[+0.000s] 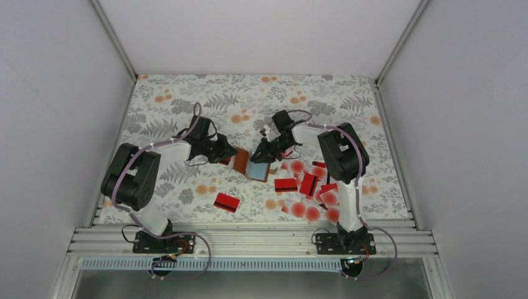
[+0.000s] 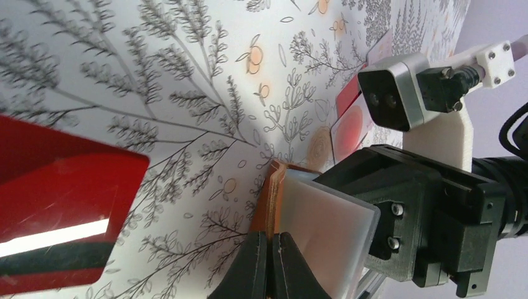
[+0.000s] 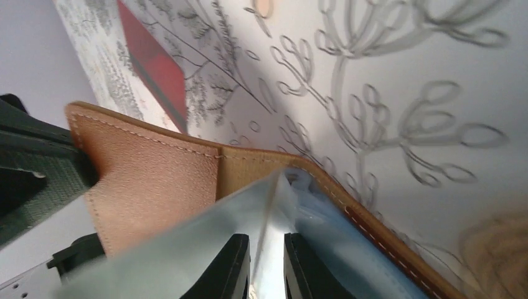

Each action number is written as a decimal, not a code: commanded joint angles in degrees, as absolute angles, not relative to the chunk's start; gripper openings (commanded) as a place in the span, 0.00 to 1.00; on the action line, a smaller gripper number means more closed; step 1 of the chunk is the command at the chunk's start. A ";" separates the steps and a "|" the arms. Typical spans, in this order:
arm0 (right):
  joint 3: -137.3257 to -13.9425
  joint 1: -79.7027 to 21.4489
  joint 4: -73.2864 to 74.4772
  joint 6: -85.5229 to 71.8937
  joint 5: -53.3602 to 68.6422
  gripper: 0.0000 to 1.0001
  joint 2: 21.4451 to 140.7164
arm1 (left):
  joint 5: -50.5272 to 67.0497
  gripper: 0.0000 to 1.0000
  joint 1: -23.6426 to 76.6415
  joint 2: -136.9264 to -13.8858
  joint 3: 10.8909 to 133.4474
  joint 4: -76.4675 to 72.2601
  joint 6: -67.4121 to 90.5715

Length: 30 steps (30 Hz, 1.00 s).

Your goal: Put the credit cards into the card holder

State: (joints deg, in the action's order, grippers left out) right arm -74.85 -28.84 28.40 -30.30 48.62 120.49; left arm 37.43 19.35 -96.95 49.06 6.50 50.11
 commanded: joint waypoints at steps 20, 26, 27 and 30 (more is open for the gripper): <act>-79.71 -30.06 26.39 -25.49 58.90 0.21 126.67 | 35.14 0.02 17.71 -90.59 30.61 -25.60 69.60; -82.07 -30.08 26.64 -25.36 58.93 0.25 128.17 | 35.06 0.04 17.17 -91.23 31.44 -26.39 68.55; -82.36 -30.07 26.66 -25.40 59.06 0.25 128.49 | 35.13 0.06 17.08 -91.21 32.20 -24.83 67.22; -83.04 -30.06 26.71 -25.20 59.33 0.27 129.51 | 35.37 0.20 16.73 -90.66 33.73 -19.90 63.32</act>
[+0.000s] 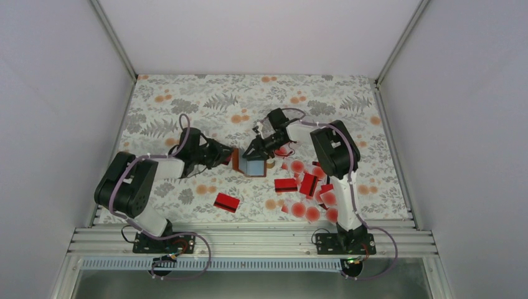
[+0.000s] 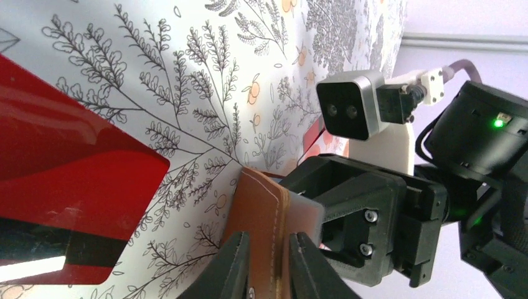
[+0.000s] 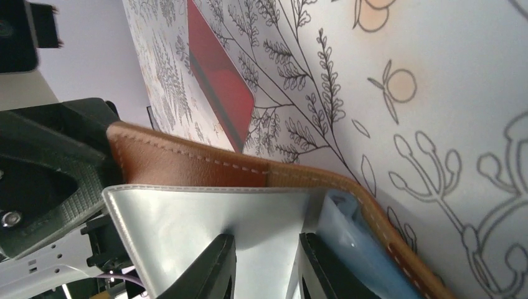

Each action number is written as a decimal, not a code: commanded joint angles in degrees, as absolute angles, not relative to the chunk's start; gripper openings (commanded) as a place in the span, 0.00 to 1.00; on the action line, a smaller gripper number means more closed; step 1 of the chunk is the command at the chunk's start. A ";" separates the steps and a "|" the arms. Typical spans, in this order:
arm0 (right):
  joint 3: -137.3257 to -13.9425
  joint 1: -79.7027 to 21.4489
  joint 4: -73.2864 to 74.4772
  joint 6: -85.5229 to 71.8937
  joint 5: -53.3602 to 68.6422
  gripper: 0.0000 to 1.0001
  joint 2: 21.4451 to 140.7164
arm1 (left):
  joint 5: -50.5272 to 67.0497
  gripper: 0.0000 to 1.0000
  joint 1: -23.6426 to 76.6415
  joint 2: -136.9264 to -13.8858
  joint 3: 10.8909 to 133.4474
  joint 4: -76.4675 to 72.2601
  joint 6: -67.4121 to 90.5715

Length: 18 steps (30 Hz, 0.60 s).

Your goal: Put the credit cards into the card holder

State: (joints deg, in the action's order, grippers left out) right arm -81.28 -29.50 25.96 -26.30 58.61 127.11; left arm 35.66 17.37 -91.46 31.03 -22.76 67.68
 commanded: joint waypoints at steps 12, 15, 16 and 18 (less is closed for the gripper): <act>-82.37 -30.10 26.45 -25.30 56.56 0.30 132.21 | 23.60 0.56 17.35 -81.40 52.20 15.33 30.22; -81.68 -30.17 26.45 -25.78 55.49 0.30 132.77 | 33.36 0.55 17.55 -80.12 50.93 12.53 25.04; -81.50 -30.19 26.45 -25.95 55.28 0.30 132.92 | 36.93 0.55 17.54 -80.45 49.50 11.36 23.56; -81.34 -30.21 26.61 -26.18 54.91 0.30 133.07 | 42.96 0.53 17.78 -82.67 47.51 9.56 22.15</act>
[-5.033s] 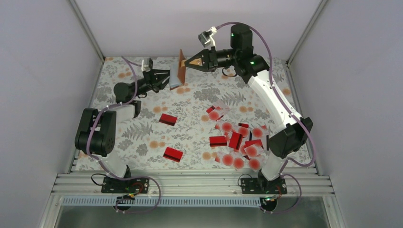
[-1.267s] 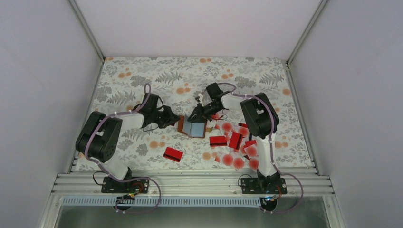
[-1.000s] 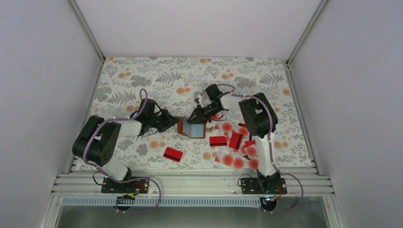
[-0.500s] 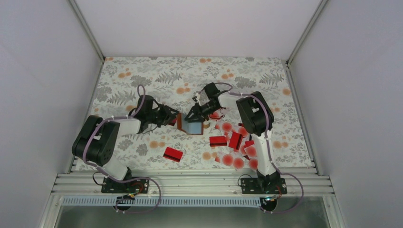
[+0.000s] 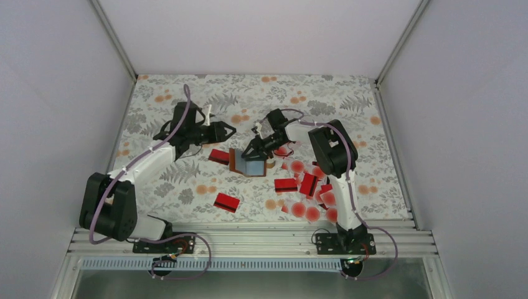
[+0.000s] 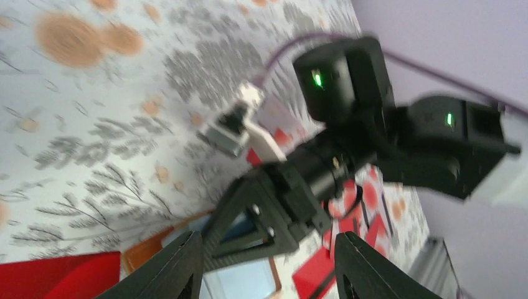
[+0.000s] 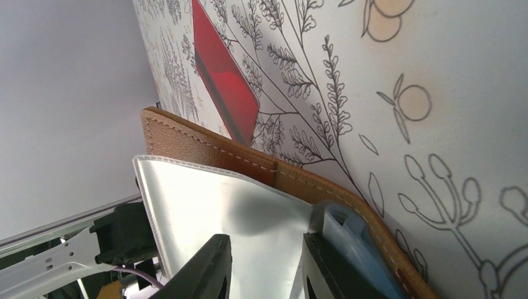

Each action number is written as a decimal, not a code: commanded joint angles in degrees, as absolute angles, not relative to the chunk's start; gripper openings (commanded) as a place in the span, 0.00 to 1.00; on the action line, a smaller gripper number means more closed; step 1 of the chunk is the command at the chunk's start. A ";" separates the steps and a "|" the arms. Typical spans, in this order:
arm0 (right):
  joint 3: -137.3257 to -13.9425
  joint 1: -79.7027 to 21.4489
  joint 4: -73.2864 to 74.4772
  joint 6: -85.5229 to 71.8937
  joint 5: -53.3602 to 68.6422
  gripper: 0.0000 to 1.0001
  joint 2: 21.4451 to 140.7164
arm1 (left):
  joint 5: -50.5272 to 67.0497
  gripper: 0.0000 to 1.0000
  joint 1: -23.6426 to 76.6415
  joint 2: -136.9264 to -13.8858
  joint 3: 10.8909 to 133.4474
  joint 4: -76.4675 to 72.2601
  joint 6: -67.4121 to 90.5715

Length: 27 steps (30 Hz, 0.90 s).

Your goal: Put the credit cards into the card holder

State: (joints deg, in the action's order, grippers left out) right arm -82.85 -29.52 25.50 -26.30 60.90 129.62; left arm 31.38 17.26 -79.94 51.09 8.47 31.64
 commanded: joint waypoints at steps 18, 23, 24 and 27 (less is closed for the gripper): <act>-82.63 -30.19 28.43 -25.98 54.23 0.30 132.18 | 45.60 0.44 22.55 -100.16 52.44 16.15 11.59; -83.75 -30.06 29.77 -25.46 53.65 0.31 131.73 | 36.94 0.44 23.58 -100.17 53.22 19.07 12.07; -83.86 -30.06 29.90 -25.41 53.61 0.31 131.62 | 36.28 0.44 23.76 -99.85 53.14 19.14 12.25; -84.02 -29.87 30.34 -25.24 53.67 0.31 131.23 | 35.70 0.44 24.46 -99.49 52.28 17.64 13.05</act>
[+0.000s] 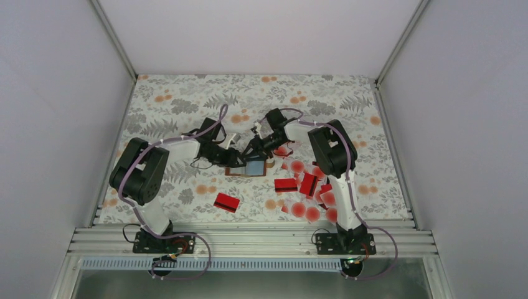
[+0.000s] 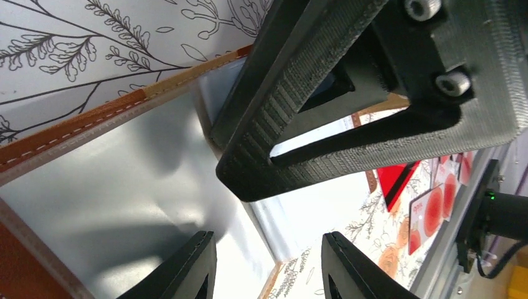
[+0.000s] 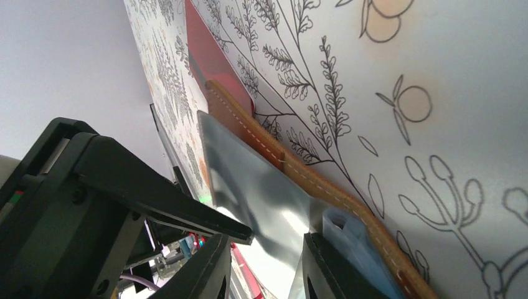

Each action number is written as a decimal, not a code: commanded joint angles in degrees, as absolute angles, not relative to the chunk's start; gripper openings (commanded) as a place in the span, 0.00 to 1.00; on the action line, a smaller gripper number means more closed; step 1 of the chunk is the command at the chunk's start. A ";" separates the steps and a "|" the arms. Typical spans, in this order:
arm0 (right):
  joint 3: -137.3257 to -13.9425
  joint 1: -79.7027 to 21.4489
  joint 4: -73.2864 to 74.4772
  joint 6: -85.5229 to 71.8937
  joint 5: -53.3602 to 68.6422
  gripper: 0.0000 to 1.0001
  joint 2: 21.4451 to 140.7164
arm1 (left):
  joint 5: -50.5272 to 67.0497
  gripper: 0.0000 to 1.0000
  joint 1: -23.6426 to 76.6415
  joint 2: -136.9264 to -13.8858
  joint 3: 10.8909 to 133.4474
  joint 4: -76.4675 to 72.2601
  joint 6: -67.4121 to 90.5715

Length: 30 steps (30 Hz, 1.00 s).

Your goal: Put the credit cards into the card holder

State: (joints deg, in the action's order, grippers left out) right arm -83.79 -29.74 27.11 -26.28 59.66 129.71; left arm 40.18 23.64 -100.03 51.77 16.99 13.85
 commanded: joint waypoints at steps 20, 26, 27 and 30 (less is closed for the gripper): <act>-87.05 -25.27 42.82 -23.41 42.67 0.34 117.20 | 27.99 0.44 30.85 -105.00 57.22 19.72 15.37; -80.46 -24.96 51.01 -25.87 24.57 0.53 106.67 | 27.37 0.44 30.85 -103.92 57.37 19.85 15.30; -79.03 -24.95 52.19 -26.78 21.68 0.60 104.99 | 27.31 0.44 30.89 -103.93 57.47 19.83 15.29; -74.85 -24.96 55.95 -30.41 13.16 0.77 99.35 | 27.18 0.44 30.86 -103.83 57.87 20.10 15.05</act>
State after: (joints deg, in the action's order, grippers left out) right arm -79.92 -25.04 47.13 -26.17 29.06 104.84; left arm 30.33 30.83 -104.29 56.93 18.00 15.29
